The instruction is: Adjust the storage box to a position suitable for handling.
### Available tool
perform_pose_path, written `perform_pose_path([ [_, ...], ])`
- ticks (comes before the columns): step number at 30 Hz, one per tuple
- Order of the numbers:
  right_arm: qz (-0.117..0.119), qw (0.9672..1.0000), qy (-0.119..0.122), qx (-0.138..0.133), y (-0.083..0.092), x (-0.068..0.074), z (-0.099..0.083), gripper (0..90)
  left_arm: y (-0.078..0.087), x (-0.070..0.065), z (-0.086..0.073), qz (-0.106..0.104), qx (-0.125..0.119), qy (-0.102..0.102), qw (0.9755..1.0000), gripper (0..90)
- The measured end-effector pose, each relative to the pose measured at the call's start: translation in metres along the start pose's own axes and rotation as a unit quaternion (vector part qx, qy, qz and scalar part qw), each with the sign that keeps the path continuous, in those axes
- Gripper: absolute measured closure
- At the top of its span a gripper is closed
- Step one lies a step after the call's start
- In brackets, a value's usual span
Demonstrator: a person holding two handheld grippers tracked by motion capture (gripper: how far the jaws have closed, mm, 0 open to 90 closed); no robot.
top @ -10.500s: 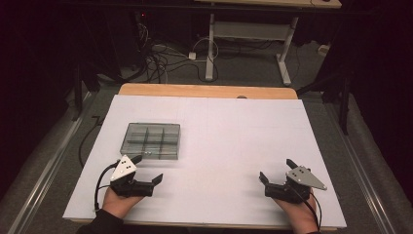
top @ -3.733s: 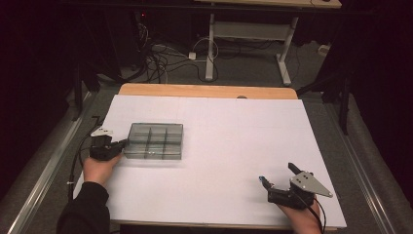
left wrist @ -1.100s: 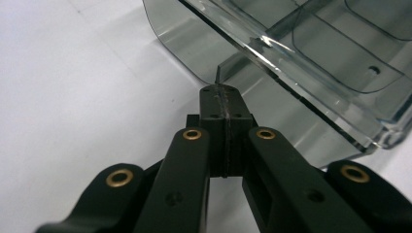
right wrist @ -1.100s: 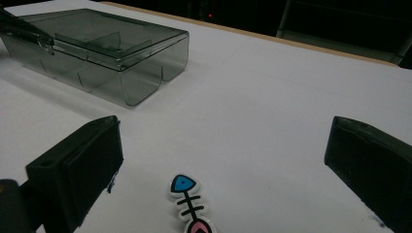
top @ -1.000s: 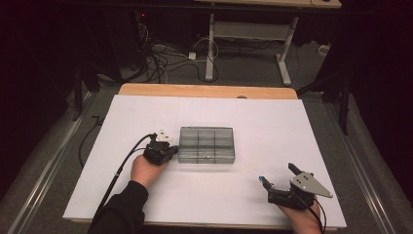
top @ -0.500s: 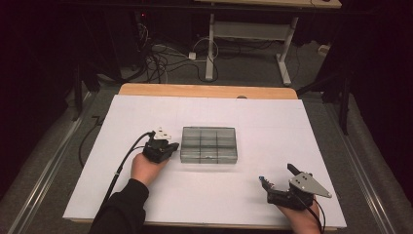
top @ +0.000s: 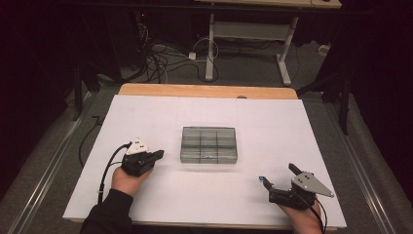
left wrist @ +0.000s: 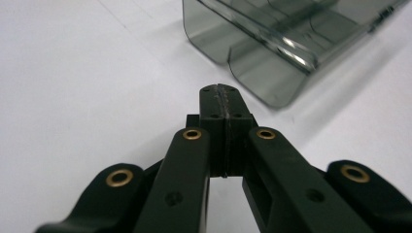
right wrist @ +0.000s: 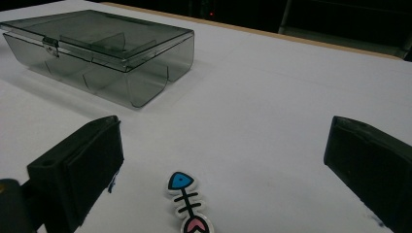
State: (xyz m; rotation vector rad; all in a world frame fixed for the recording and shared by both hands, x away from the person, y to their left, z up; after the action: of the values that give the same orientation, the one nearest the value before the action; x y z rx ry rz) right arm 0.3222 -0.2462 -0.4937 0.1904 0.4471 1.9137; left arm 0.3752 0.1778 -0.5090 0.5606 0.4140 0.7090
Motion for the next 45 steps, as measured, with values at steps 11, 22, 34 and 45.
perform_pose_path([
  [11, 0.004, 1.0000, -0.001, 0.001, -0.003, 0.003, 0.001, 1.5, 0.021, -0.012, -0.016, -0.016, -0.044, 0.019, 0.9987, 87.3],
  [22, 0.010, 0.9999, -0.001, 0.004, -0.006, 0.006, 0.000, 1.9, 0.016, -0.017, -0.012, -0.030, -0.055, -0.010, 0.9980, 51.0],
  [34, 0.010, 0.9999, -0.008, 0.001, -0.006, 0.004, 0.000, 1.9, 0.017, -0.014, -0.007, -0.008, -0.078, -0.004, 0.9969, 15.1],
  [45, 0.012, 0.9998, -0.013, 0.001, -0.004, 0.003, -0.001, 1.8, 0.009, -0.019, -0.005, -0.022, -0.064, -0.003, 0.9977, 0.0],
])
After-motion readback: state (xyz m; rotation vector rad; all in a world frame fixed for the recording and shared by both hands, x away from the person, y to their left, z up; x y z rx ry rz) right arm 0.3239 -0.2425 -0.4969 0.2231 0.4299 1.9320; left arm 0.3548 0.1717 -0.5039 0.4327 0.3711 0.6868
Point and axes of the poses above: each handheld gripper's, and its own axes: y roughly backward along the jaws, z roughly out of its top, x roughly to its left, the point moved 6 cm from there along -y, roughly forward along the jaws, and after that the axes turned 4 degrees about -z, right-handed, at the moved point
